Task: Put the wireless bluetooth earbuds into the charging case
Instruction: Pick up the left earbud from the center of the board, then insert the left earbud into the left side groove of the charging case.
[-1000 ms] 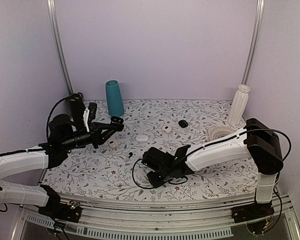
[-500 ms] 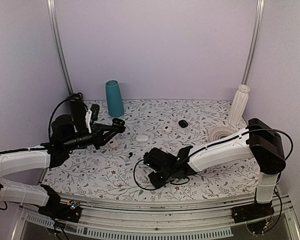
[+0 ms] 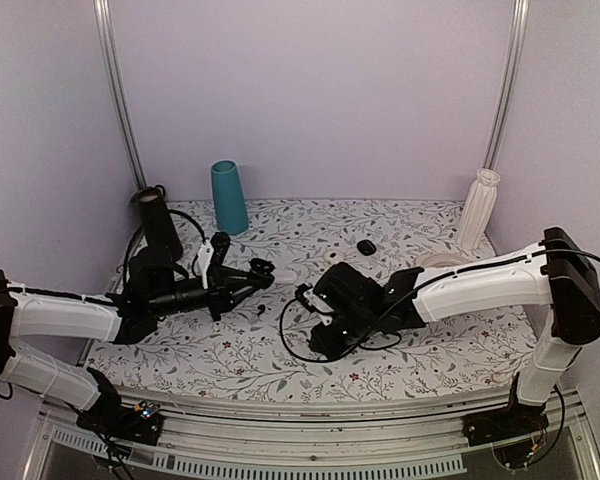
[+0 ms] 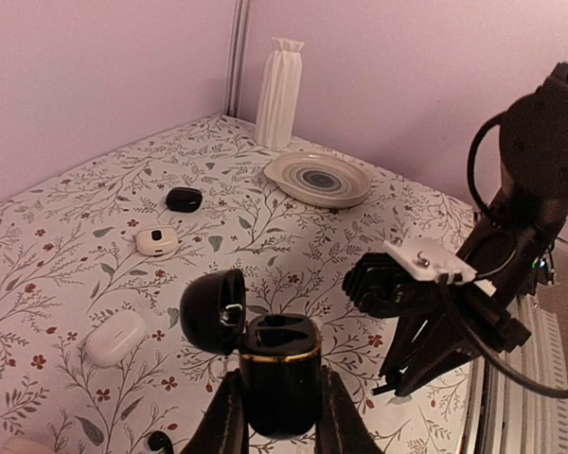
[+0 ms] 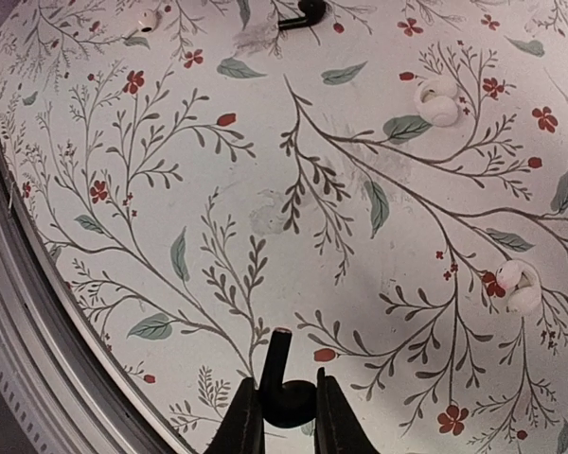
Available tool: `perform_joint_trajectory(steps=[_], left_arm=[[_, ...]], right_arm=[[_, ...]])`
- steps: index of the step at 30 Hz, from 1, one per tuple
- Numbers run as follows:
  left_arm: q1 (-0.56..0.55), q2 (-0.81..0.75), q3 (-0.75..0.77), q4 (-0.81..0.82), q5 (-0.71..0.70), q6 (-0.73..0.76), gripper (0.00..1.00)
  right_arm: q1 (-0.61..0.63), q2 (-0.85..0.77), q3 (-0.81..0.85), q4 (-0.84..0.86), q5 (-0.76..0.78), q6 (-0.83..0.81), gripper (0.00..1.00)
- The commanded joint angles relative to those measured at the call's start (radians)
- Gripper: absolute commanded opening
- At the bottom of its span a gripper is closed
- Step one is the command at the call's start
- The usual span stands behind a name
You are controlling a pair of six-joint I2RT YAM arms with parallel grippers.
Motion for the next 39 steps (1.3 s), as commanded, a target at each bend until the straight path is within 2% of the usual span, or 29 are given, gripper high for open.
perform_joint_trajectory(steps=[1, 8, 16, 29, 39], left_arm=[[-0.046, 0.045, -0.017, 0.131, -0.033, 0.136, 0.0], [-0.136, 0.124, -0.031, 0.226, -0.075, 0.299, 0.0], [-0.169, 0.197, -0.126, 0.455, -0.053, 0.418, 0.0], [-0.28, 0.271, -0.12, 0.499, -0.087, 0.572, 0.0], [-0.304, 0.284, -0.116, 0.529, -0.101, 0.567, 0.0]], right_arm=[[-0.017, -0.075, 0.035, -0.075, -0.092, -0.065, 0.07], [-0.02, -0.125, 0.137, -0.217, -0.141, -0.105, 0.07], [-0.03, -0.176, 0.181, -0.308, -0.168, -0.123, 0.07], [-0.034, -0.128, 0.323, -0.399, -0.27, -0.179, 0.07], [-0.034, -0.092, 0.338, -0.419, -0.305, -0.182, 0.07]])
